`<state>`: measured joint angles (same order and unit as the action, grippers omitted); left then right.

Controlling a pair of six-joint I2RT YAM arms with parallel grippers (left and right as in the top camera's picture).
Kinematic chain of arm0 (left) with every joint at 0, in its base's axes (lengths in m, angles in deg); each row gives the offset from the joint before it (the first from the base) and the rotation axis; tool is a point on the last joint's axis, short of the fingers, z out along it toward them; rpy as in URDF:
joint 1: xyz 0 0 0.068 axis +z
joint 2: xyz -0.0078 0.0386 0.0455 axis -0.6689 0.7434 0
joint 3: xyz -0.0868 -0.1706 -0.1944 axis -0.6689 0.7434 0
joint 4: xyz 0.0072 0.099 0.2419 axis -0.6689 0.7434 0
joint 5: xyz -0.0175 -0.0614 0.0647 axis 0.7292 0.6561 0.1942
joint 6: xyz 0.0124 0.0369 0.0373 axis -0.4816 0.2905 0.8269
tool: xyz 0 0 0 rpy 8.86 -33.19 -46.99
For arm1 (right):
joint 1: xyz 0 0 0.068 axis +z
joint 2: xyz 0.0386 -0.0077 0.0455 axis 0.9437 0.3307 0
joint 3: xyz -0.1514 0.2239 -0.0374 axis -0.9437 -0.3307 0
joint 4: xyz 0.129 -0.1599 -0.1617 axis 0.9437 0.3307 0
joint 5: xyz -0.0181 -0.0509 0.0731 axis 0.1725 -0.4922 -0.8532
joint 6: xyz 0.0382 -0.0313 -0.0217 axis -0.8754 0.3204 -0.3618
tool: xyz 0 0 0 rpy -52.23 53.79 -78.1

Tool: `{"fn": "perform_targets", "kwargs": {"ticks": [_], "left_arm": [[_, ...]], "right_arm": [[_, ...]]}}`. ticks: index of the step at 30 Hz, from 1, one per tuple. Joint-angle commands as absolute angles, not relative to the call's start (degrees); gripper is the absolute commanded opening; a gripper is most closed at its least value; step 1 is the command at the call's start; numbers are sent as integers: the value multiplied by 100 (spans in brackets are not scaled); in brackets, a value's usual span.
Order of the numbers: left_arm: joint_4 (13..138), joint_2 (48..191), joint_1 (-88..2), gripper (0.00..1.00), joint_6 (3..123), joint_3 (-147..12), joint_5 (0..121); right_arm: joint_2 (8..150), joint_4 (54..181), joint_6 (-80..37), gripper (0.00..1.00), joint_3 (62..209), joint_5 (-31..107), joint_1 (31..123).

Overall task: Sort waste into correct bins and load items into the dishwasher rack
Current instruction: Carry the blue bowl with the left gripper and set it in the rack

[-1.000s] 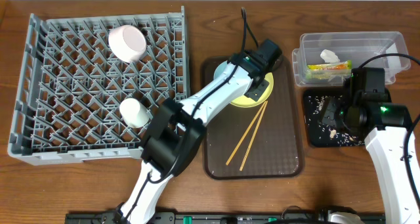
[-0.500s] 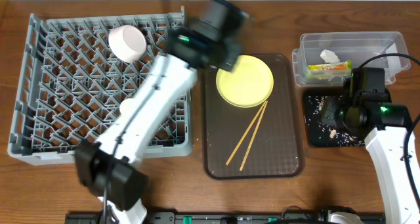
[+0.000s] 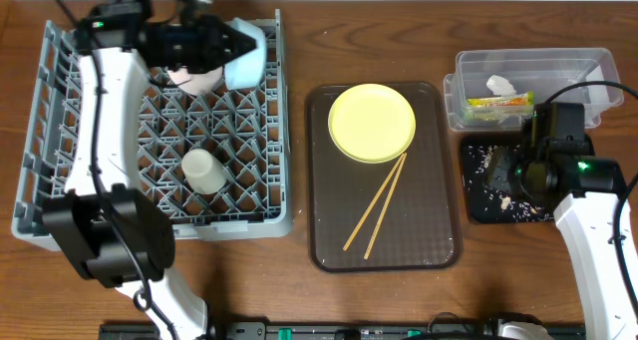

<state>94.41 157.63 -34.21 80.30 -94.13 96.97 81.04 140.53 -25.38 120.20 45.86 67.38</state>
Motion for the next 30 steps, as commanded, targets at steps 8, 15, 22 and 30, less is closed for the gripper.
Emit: {"fn": "perform_targets", "kwargs": {"ticks": [8, 15, 22, 30], "left_arm": [[9948, 16716, -2746, 6, 8043, -9361, 11592], [10209, 17144, -2628, 6, 8041, -9361, 11566], [10226, 17280, -2507, 6, 8043, -9188, 10954], [10228, 17280, -2260, 6, 8036, -8849, 10897]], "right_arm": [[8025, 14055, -2533, 57, 12088, 4626, 6711], [8025, 14035, -2533, 57, 12088, 4623, 6711], [8025, 14035, -2533, 57, 12088, 4623, 6711], [8025, 14035, -2533, 57, 12088, 4623, 6711]]}}
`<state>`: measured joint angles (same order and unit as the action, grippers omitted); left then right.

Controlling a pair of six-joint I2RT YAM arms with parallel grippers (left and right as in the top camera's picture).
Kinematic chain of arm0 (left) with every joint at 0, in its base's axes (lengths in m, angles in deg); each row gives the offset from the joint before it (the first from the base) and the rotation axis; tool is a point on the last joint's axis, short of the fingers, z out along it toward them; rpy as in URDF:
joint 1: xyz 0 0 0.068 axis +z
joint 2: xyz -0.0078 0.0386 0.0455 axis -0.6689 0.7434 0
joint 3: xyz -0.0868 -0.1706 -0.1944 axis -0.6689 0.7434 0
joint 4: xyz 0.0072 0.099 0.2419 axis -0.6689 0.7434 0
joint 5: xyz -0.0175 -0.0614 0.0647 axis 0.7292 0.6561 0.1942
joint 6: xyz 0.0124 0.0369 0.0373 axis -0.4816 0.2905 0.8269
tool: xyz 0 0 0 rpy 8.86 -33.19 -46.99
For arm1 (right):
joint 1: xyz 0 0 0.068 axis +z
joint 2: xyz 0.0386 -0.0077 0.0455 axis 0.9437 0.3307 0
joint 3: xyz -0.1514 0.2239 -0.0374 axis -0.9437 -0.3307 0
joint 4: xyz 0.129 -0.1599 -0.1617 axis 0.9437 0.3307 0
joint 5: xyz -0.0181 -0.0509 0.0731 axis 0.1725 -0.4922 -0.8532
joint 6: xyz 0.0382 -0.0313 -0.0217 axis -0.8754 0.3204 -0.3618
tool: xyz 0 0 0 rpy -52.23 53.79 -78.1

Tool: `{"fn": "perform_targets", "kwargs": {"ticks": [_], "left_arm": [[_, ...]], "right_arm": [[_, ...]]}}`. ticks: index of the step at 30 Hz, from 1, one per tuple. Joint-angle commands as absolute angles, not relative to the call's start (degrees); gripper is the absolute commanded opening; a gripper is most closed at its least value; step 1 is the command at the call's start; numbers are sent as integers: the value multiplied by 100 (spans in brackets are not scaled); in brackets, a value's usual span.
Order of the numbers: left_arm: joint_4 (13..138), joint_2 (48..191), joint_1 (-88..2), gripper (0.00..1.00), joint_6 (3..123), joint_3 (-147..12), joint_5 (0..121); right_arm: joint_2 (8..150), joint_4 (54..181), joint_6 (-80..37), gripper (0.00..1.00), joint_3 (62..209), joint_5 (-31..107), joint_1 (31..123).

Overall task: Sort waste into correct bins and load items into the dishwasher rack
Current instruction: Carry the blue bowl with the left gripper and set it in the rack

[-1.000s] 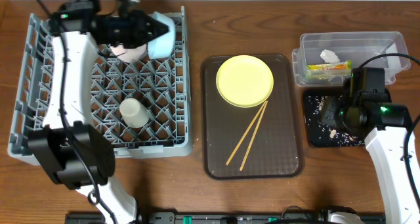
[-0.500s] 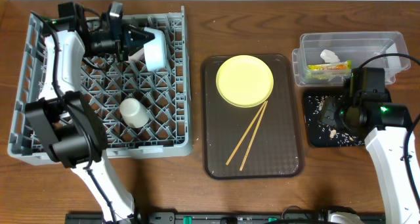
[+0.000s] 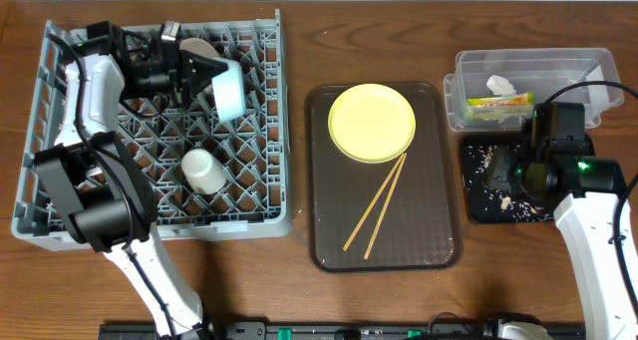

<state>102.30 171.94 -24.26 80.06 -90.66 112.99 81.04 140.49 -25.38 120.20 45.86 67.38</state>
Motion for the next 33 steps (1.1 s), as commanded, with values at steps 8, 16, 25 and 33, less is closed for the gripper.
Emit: {"fn": "perform_targets", "kwargs": {"ticks": [8, 16, 25, 33], "left_arm": [[10263, 17280, -2249, 6, 8019, -8827, 12270], [10270, 17280, -2256, 6, 7953, -8827, 12263], [10289, 17280, -2363, 6, 7827, -8827, 12246], [10287, 17280, -2385, 6, 7827, -8821, 11413]], "right_arm": [[8025, 14038, -2533, 57, 12088, 4619, 6711], [8025, 14035, -2533, 57, 12088, 4599, 6711], [8025, 14016, -2535, 57, 12088, 4599, 6711], [8025, 14016, -2533, 57, 12088, 4599, 6711]]}}
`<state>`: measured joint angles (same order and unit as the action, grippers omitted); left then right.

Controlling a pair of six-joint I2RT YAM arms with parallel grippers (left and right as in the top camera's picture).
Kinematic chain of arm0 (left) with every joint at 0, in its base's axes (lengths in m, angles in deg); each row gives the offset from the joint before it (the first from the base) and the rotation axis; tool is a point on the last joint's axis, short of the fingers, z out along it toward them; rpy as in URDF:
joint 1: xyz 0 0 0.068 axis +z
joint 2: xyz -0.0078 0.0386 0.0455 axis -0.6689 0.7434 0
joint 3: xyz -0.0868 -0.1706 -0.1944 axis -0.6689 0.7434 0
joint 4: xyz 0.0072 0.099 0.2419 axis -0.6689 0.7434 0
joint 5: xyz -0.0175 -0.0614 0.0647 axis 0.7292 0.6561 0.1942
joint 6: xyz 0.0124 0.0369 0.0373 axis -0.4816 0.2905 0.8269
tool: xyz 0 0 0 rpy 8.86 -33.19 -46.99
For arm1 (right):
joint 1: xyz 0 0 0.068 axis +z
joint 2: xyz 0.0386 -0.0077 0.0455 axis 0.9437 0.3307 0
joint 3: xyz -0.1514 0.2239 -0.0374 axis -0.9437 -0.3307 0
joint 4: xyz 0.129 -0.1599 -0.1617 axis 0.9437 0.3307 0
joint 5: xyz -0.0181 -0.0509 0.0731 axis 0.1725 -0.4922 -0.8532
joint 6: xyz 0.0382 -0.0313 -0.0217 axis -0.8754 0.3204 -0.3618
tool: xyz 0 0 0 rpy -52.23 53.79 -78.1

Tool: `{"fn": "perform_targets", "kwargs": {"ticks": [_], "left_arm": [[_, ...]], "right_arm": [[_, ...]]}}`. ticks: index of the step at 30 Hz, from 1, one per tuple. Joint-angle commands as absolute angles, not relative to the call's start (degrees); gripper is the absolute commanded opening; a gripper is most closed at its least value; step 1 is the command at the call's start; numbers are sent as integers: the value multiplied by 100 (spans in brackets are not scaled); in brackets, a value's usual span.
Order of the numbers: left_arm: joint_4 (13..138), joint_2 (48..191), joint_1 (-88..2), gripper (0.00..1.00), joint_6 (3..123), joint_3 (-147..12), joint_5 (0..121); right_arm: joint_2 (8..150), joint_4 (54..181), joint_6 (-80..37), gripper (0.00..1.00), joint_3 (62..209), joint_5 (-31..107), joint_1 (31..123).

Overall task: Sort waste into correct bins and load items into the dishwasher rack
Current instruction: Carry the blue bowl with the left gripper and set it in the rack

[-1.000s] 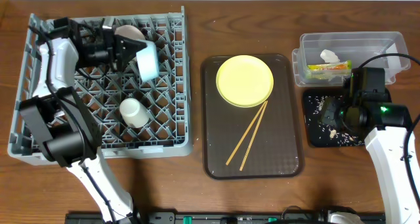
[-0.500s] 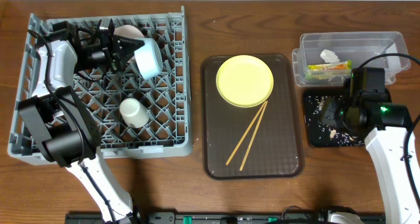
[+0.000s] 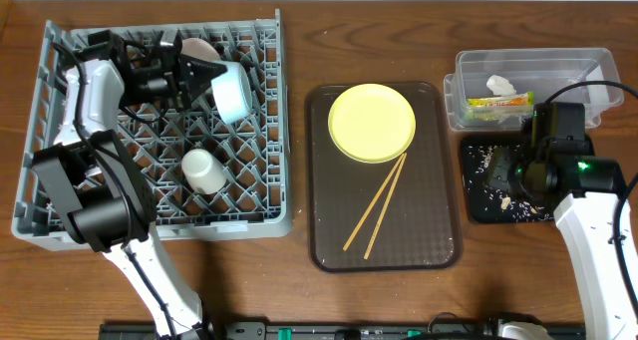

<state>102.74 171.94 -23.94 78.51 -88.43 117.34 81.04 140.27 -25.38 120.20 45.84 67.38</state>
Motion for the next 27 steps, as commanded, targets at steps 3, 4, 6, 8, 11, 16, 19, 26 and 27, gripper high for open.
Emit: {"fn": "perform_targets", "kwargs": {"ticks": [3, 4, 6, 8, 11, 16, 19, 26, 27], "left_arm": [[10235, 17280, -2385, 6, 7827, -8821, 11378], [10202, 17280, -2385, 6, 7824, -8821, 11271], [10204, 17280, -2383, 6, 7824, -8821, 10856], [10209, 17280, -2378, 6, 7820, -8821, 10305], [10206, 17280, -2361, 10, 7803, -8821, 9660], [10206, 17280, -2289, 17, 7805, -8821, 9070], [10204, 17280, -2258, 34, 7807, -8823, 8943], [10209, 17111, -2228, 63, 7805, -8856, 8580], [10211, 17037, -2228, 67, 7803, -8856, 8377]], "right_arm": [[8025, 14014, -2535, 57, 12088, 4599, 6711], [8025, 14014, -2535, 57, 12088, 4599, 6711], [8025, 14014, -2535, 57, 12088, 4595, 6711], [8025, 14018, -2533, 57, 12088, 4582, 6711], [8025, 14020, -2531, 57, 12088, 4582, 6711], [8025, 14016, -2533, 57, 12088, 4582, 6711], [8025, 14014, -2531, 57, 12088, 4582, 6711], [8025, 14016, -2527, 57, 12088, 4584, 6711], [8025, 14016, -2487, 57, 12088, 4582, 6711]]}}
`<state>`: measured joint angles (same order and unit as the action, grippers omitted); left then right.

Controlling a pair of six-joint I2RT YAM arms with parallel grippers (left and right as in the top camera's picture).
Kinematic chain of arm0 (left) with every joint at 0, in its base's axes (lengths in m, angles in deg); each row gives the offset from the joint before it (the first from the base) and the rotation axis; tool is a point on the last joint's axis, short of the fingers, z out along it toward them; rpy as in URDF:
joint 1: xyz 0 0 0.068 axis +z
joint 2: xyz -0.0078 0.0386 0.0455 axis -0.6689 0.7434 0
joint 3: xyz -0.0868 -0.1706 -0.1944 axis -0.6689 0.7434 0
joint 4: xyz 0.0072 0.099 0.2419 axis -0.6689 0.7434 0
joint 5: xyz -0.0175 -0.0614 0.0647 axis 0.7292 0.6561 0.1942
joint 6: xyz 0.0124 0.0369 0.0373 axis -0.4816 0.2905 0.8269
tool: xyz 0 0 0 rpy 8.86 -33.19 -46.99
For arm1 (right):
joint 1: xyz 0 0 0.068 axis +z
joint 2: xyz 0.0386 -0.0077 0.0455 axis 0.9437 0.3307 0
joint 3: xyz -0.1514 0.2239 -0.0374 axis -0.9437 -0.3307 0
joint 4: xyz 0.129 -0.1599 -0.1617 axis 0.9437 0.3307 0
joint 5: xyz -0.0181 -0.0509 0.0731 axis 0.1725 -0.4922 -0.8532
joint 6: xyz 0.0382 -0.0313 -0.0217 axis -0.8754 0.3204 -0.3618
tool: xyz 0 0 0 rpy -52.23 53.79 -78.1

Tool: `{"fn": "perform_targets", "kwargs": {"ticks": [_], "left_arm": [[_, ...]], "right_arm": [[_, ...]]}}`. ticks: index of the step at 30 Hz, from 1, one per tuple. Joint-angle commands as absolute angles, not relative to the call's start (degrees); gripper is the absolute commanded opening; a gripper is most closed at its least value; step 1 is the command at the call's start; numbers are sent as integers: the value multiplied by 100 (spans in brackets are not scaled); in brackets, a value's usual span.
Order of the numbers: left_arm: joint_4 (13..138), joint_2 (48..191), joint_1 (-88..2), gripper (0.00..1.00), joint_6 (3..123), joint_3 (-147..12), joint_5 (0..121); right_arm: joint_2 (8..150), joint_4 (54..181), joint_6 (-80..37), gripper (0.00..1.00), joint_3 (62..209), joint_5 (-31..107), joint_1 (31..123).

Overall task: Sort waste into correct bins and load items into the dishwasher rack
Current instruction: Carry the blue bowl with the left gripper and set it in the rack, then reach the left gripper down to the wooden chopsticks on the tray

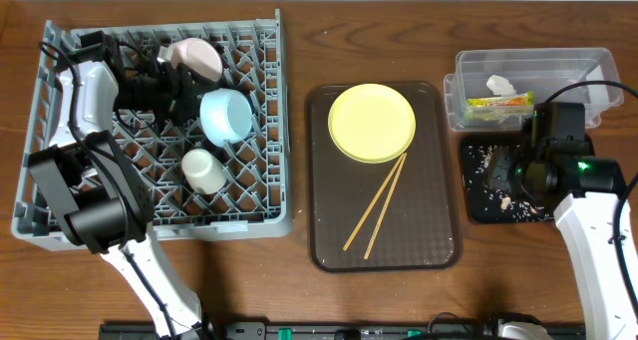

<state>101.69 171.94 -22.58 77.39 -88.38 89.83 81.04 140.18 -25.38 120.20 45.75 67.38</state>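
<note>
The grey dishwasher rack fills the left of the overhead view. A light blue bowl lies in its upper middle, and my left gripper is shut on the bowl's left rim. A pink bowl leans just behind it, and a white cup stands below. The yellow plate and two chopsticks rest on the brown tray. My right gripper hangs over the black bin; its jaws are hidden under the wrist.
A clear plastic bin at the back right holds a crumpled white tissue and a yellow-green wrapper. Crumbs lie scattered in the black bin. Bare wooden table shows between the rack, the tray and the bins.
My left gripper has drawn back to the left and lowered the blue bowl, which now sits deeper in the rack below the pink bowl. The right arm has not moved.
My left gripper held the blue bowl high over the rack's back right corner. Then it held the bowl lower, near the pink bowl, and then tilted against the rack's tines. Now the bowl lies among the tines. The right arm stayed over the black bin throughout.
</note>
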Motion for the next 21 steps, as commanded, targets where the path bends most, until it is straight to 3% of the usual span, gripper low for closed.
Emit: {"fn": "perform_targets", "kwargs": {"ticks": [1, 7, 13, 21], "left_arm": [[10219, 16921, -2230, 70, 7805, -8856, 8095], [10141, 15741, -2245, 76, 7805, -8856, 6845], [9999, 14692, -2387, 80, 7805, -8854, 6377], [9983, 14333, -3511, 83, 7807, -8836, 5319]], "right_arm": [[8025, 14014, -2461, 57, 12088, 4584, 6711], [8025, 13913, -2448, 58, 12088, 4584, 6711], [8025, 13721, -2448, 63, 12088, 4578, 6713], [8027, 13598, -2420, 67, 12088, 4350, 6724]]}}
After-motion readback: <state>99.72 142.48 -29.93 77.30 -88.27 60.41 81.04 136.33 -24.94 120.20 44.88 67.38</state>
